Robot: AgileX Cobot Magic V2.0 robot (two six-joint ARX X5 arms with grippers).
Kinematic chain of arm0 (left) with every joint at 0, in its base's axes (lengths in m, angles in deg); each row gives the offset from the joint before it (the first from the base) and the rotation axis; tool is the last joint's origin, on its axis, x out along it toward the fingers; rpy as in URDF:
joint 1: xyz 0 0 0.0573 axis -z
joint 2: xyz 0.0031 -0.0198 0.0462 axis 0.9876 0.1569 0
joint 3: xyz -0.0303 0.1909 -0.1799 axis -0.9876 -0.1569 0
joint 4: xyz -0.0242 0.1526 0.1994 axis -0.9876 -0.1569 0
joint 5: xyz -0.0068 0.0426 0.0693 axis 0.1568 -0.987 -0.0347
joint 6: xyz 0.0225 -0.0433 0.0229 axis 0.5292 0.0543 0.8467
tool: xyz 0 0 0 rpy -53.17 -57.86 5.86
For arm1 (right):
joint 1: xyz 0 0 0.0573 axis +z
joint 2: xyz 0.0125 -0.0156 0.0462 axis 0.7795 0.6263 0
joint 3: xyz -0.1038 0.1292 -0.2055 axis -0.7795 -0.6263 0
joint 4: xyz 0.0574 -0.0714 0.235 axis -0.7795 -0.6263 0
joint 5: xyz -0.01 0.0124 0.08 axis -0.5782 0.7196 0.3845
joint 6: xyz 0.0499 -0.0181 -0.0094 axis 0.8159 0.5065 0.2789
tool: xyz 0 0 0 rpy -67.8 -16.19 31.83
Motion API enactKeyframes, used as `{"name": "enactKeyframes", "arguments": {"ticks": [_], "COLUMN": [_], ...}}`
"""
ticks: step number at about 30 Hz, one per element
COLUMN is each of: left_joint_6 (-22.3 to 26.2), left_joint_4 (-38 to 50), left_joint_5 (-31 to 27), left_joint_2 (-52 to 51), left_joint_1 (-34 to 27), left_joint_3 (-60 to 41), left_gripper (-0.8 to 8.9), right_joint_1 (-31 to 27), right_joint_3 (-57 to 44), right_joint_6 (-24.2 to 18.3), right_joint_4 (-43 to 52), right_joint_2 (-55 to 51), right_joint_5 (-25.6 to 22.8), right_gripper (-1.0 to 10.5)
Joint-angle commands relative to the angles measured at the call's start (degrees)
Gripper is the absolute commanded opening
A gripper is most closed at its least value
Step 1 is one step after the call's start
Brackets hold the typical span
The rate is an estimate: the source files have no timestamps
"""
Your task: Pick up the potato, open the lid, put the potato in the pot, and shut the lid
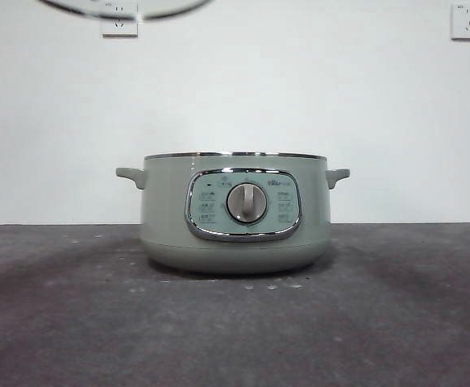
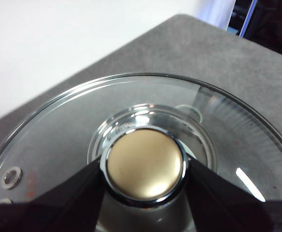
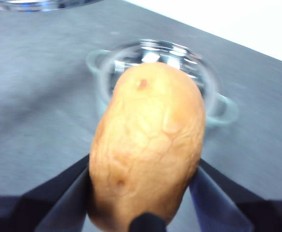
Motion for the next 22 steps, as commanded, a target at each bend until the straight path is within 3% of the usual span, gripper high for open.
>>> {"name": "enactKeyframes", "arguments": {"ticks": [1, 7, 9, 15, 22], "left_joint_6": [1.07, 1.03, 0.39, -1.27, -1.62], "left_joint_4": [2.14, 3.69, 3.8, 1.51, -1.29], "left_joint_5": [0.83, 1.22, 1.27, 1.22, 0.74], "left_joint_2": [-6.34, -21.75, -25.35, -33.18, -37.75], "left_joint_1": [-1.92, -5.9, -6.25, -6.27, -6.27], "left_joint_3": [-3.87, -20.04, -23.17, -27.63, -27.65], "left_gripper": [-0.05, -0.06, -0.06, -0.06, -0.06], "right_joint_1": [-4.42, -19.3, -21.94, -24.87, -25.59], "right_joint_3": [0.02, 1.14, 3.08, 16.0, 37.94], "right_joint_6": [-3.08, -4.79, -4.83, -8.04, -11.32], "right_joint_4": [4.87, 16.79, 17.75, 12.57, 1.77], "right_joint_2": [3.43, 14.08, 18.6, 36.28, 57.59], "right_joint_5": [7.61, 29.9, 33.22, 33.92, 33.51], "right_gripper": [-0.1, -0.1, -0.1, -0.1, -0.1]}}
